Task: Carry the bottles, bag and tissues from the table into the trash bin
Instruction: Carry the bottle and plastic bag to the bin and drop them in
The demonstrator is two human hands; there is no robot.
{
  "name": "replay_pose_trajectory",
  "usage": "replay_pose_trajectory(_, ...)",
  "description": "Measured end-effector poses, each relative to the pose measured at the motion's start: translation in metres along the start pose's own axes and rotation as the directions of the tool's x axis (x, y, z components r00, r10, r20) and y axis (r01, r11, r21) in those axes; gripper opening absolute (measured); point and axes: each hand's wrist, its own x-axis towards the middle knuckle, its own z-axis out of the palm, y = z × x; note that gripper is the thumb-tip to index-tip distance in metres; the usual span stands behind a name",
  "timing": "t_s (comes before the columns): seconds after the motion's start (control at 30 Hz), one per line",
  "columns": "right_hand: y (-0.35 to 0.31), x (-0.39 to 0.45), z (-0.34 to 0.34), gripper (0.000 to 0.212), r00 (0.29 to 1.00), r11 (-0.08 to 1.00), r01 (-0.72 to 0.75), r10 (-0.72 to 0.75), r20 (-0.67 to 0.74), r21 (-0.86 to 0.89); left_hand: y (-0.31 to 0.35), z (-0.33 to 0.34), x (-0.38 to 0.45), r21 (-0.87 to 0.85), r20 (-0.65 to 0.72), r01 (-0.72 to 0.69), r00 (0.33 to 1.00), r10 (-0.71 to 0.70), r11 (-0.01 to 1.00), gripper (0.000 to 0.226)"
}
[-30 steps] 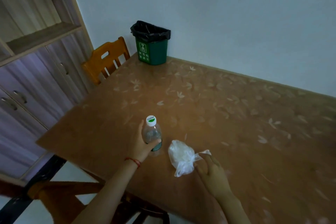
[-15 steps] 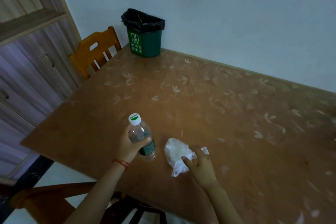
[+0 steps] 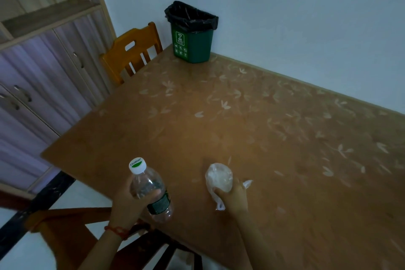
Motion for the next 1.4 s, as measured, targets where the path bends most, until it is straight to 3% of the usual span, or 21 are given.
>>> replay_pose_trajectory(0.27, -0.006, 0.011, 0.001, 0.044, 0.995, 0.994, -0.091, 0.093, -0.038, 0.059, -0.003, -0.003, -0.006, 0.014, -0.056, -0.023, 0.998, 0.024, 1.0, 0.06)
replay_pose_trajectory(0.43, -0.009, 0.012, 0.004, 0.026, 0.991, 0.97, -0.12, 0.129, -0.028, 0.213, 0.001, -0.007, -0.007, 0.04, -0.077, -0.042, 0.996, 0.045, 0.998, 0.06)
replay_pose_trajectory(0.67, -0.022, -0.008, 0.0, 0.017, 0.999, 0.929, -0.045, 0.04, 0.022, 0.368, 0.004, -0.014, -0.02, 0.048, -0.139, -0.063, 0.988, 0.07, 0.997, 0.05)
replay_pose_trajectory(0.97, -0.049, -0.038, -0.01, 0.019, 0.992, 0.856, 0.014, -0.078, 0.102, 0.517, 0.007, -0.035, -0.044, -0.006, -0.235, -0.122, 0.965, 0.117, 0.993, 0.047)
replay_pose_trajectory(1.4, -0.108, -0.086, 0.003, 0.013, 0.952, 0.825, 0.157, -0.272, 0.139, 0.542, 0.026, -0.089, -0.087, -0.041, -0.448, -0.207, 0.878, 0.167, 0.978, 0.047)
